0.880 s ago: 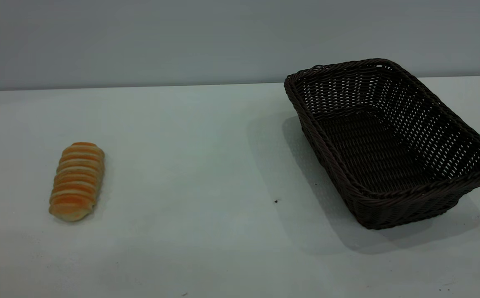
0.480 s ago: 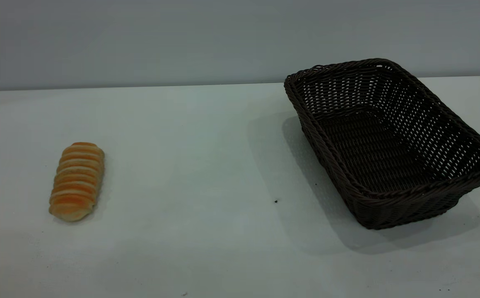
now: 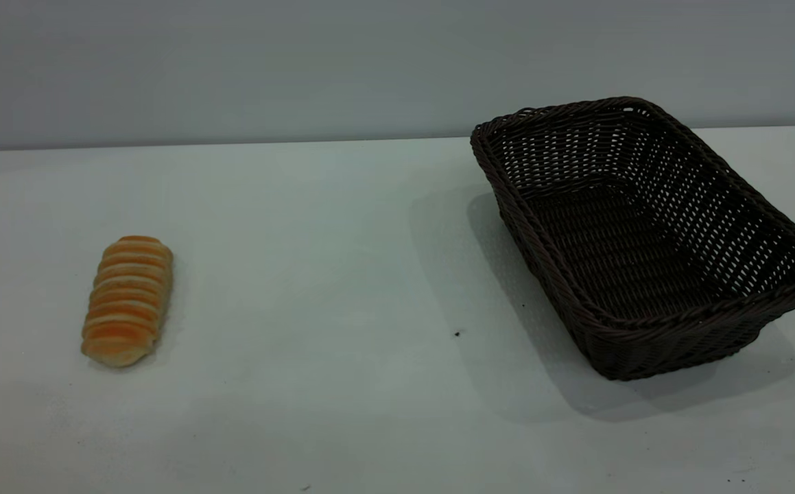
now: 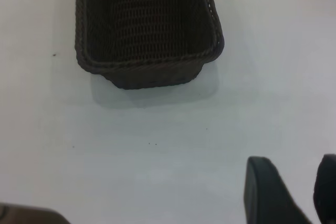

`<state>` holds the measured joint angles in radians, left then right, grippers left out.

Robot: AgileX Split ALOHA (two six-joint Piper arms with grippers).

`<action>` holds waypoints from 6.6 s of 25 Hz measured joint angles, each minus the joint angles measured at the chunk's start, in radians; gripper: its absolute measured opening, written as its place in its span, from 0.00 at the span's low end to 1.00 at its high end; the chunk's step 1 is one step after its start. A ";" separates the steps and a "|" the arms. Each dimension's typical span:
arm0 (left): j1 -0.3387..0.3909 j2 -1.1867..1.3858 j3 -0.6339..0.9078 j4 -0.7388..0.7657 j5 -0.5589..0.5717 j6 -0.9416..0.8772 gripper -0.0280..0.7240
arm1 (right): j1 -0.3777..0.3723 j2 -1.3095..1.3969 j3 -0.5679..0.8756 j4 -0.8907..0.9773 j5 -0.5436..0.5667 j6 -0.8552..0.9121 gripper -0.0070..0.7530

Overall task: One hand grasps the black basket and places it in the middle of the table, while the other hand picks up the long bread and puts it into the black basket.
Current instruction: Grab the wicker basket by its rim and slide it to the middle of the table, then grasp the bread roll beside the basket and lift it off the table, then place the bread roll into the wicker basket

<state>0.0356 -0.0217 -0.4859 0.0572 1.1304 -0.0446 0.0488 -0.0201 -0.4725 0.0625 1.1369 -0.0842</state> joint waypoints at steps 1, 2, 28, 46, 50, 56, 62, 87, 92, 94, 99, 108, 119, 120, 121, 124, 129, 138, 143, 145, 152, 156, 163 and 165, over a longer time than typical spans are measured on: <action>0.000 0.000 0.000 0.000 0.000 0.000 0.79 | 0.000 0.000 0.000 0.000 0.000 0.000 0.32; 0.000 0.000 0.000 0.000 0.000 0.000 0.79 | 0.000 0.000 0.000 0.000 0.000 0.000 0.32; 0.000 0.565 -0.213 0.019 -0.257 0.014 0.79 | 0.000 0.470 -0.093 0.195 -0.260 -0.058 0.53; 0.000 0.987 -0.280 -0.031 -0.441 0.105 0.79 | 0.000 1.519 -0.160 0.964 -0.429 -0.072 0.71; 0.000 0.987 -0.280 -0.033 -0.441 0.105 0.79 | 0.000 1.662 -0.162 1.093 -0.459 -0.077 0.71; 0.000 0.987 -0.280 -0.038 -0.441 0.105 0.79 | 0.000 1.782 -0.165 1.258 -0.574 -0.090 0.71; 0.000 0.987 -0.280 -0.045 -0.441 0.105 0.79 | 0.000 1.861 -0.179 1.364 -0.664 -0.121 0.71; 0.000 0.987 -0.280 -0.045 -0.446 0.107 0.79 | 0.001 2.004 -0.313 1.328 -0.740 -0.240 0.13; 0.000 0.987 -0.280 -0.045 -0.446 0.107 0.79 | 0.006 2.040 -0.540 0.958 -0.461 -0.267 0.13; 0.000 0.987 -0.280 -0.045 -0.446 0.107 0.79 | 0.018 2.088 -0.649 0.859 -0.369 -0.269 0.13; 0.000 0.987 -0.280 -0.045 -0.447 0.106 0.79 | 0.062 2.275 -0.934 0.662 -0.201 -0.259 0.13; 0.000 1.045 -0.280 -0.084 -0.496 0.106 0.79 | 0.112 2.432 -1.197 0.509 -0.092 -0.201 0.13; 0.000 1.421 -0.280 -0.333 -0.660 0.285 0.79 | 0.113 2.441 -1.336 0.447 -0.104 -0.207 0.49; 0.000 1.456 -0.280 -0.356 -0.684 0.301 0.79 | 0.113 2.441 -1.357 0.425 -0.071 -0.207 0.53; 0.000 1.485 -0.282 -0.374 -0.709 0.316 0.79 | 0.113 2.441 -1.377 0.398 -0.032 -0.206 0.57; 0.000 1.594 -0.290 -0.404 -0.786 0.335 0.79 | 0.113 2.416 -1.435 0.313 0.046 -0.193 0.62; -0.017 1.762 -0.317 -0.409 -0.875 0.341 0.79 | 0.112 2.264 -1.459 0.161 0.067 -0.157 0.62; -0.052 2.008 -0.469 -0.412 -0.892 0.341 0.79 | 0.123 1.876 -1.366 0.143 0.085 -0.112 0.57; -0.063 2.091 -0.539 -0.433 -0.909 0.341 0.79 | 0.172 1.616 -1.131 0.170 0.094 -0.132 0.57; -0.079 2.135 -0.563 -0.446 -0.917 0.341 0.79 | 0.194 1.507 -1.021 0.177 0.097 -0.135 0.57; -0.099 2.219 -0.599 -0.450 -0.961 0.348 0.62 | 0.203 1.136 -0.654 0.174 0.101 -0.143 0.57; -0.087 2.212 -0.599 -0.450 -0.960 0.349 0.23 | 0.203 0.916 -0.426 0.163 0.103 -0.146 0.57; -0.094 2.018 -0.598 -0.352 -0.850 0.364 0.16 | 0.204 0.575 -0.114 0.103 0.046 -0.147 0.57; -0.120 1.931 -0.598 -0.338 -0.827 0.386 0.16 | 0.204 0.496 -0.064 0.088 0.023 -0.147 0.57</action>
<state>-0.0849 1.9093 -1.0842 -0.2810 0.3032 0.3416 0.2526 0.4761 -0.5366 0.1501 1.1604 -0.2307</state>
